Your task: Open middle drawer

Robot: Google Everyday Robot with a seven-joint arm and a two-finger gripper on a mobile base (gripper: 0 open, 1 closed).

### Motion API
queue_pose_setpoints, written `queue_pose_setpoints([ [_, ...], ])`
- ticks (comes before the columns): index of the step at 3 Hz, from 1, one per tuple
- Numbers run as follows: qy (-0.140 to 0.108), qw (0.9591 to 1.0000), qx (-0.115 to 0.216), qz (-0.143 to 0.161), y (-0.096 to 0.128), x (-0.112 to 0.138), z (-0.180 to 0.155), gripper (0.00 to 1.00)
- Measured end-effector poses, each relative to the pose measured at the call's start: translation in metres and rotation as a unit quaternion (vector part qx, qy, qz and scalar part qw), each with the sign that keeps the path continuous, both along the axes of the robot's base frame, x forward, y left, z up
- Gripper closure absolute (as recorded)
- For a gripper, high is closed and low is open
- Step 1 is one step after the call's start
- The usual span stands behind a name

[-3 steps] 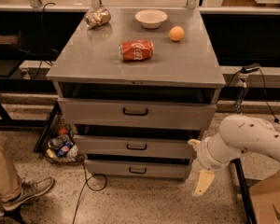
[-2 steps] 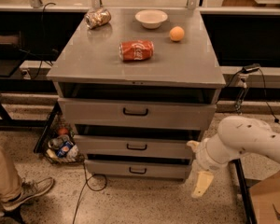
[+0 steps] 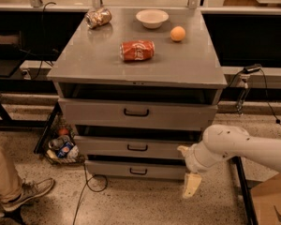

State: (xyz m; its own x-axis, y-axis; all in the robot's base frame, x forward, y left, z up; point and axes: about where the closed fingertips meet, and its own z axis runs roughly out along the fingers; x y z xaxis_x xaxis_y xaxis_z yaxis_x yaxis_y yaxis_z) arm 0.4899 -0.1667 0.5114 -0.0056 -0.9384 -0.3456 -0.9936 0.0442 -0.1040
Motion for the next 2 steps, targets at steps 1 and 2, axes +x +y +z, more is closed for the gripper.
queue_pose_setpoints([
  [1, -0.034, 0.9994, 0.008, 0.001, 0.013, 0.035, -0.039, 0.00],
  [2, -0.079, 0.9963, 0.025, -0.020, 0.013, 0.074, -0.055, 0.00],
])
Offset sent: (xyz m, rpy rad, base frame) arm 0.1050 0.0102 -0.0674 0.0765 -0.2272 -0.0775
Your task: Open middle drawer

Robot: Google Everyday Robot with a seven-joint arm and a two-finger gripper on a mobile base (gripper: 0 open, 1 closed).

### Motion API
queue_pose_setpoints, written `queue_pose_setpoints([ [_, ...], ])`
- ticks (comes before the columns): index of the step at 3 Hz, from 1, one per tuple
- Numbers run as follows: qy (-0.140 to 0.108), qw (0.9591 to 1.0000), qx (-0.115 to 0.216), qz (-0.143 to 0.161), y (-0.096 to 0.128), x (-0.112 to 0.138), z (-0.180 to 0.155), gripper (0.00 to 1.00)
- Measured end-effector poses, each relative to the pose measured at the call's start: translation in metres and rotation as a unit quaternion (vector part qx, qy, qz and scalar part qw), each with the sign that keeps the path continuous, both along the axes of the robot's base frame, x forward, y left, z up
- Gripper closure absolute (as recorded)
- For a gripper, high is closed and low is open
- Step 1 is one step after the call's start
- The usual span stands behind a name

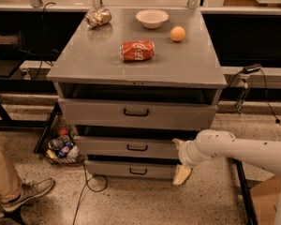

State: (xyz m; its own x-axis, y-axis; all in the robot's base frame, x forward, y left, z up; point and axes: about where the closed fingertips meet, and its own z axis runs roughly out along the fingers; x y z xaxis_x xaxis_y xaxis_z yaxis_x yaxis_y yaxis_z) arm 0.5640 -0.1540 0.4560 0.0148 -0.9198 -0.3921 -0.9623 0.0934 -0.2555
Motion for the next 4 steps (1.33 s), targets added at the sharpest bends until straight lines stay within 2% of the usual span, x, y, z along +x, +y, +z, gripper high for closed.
queue_pose_setpoints([
  [1, -0.023, 0.9997, 0.008, -0.010, -0.002, 0.018, -0.003, 0.00],
  [3, -0.044, 0.9988, 0.017, -0.007, 0.017, 0.050, -0.020, 0.00],
  [4, -0.027, 0.9993, 0.023, 0.008, 0.037, 0.057, -0.043, 0.16],
])
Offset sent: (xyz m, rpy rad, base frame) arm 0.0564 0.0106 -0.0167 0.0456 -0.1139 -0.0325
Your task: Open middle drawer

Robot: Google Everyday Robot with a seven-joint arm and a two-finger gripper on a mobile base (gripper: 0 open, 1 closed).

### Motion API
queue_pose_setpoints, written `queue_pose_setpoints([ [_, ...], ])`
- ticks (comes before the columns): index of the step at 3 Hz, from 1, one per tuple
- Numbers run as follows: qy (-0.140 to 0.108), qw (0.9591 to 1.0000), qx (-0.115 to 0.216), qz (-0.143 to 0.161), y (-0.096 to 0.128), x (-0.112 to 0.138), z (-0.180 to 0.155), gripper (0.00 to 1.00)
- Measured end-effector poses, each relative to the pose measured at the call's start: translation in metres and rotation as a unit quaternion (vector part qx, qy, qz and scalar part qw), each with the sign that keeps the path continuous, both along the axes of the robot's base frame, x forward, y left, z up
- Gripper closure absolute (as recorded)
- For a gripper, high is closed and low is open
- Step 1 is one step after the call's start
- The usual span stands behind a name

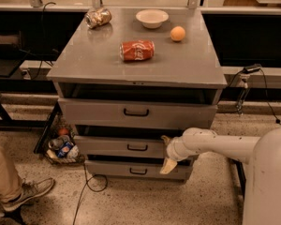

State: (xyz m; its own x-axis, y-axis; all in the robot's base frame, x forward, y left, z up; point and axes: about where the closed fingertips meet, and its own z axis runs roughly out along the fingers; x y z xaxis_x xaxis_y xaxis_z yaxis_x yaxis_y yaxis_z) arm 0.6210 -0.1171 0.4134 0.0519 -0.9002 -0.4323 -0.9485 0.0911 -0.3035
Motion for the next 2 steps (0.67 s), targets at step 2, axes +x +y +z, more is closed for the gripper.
queue_pose_setpoints([
  [2, 0.024, 0.9995, 0.018, 0.012, 0.0064, -0.0085, -0.0142, 0.62],
])
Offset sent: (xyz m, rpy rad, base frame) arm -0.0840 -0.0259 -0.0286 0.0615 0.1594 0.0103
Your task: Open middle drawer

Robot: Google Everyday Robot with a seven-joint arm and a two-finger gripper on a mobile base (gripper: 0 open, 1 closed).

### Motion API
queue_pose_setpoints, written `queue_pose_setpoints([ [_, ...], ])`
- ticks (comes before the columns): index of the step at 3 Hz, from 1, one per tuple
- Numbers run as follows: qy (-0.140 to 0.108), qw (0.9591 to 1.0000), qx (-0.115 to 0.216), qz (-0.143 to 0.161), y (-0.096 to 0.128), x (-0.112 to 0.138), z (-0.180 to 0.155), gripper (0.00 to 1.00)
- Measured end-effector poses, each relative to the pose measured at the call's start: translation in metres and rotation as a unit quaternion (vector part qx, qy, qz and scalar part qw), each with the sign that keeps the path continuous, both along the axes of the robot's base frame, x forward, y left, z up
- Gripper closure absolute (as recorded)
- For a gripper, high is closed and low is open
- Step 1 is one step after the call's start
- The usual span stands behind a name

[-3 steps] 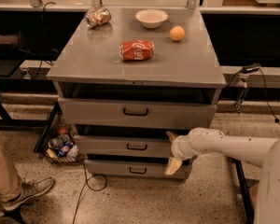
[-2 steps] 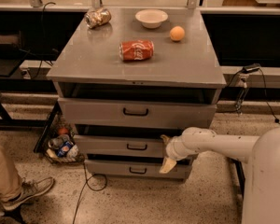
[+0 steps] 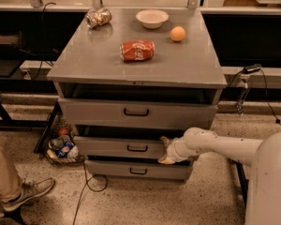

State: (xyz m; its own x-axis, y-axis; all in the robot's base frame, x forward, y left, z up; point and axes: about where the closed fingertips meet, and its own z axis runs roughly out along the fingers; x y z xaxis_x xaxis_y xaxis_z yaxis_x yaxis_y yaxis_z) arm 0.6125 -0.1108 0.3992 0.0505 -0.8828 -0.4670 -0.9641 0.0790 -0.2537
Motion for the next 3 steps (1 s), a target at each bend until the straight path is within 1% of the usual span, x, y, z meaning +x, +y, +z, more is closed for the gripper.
queue_pose_setpoints([
  [1, 0.000, 1.0000, 0.000, 0.000, 0.0000, 0.0000, 0.0062, 0.86],
  [2, 0.000, 1.0000, 0.000, 0.000, 0.0000, 0.0000, 0.0096, 1.00],
  [3, 0.000, 1.0000, 0.000, 0.000, 0.0000, 0.0000, 0.0130, 1.00],
])
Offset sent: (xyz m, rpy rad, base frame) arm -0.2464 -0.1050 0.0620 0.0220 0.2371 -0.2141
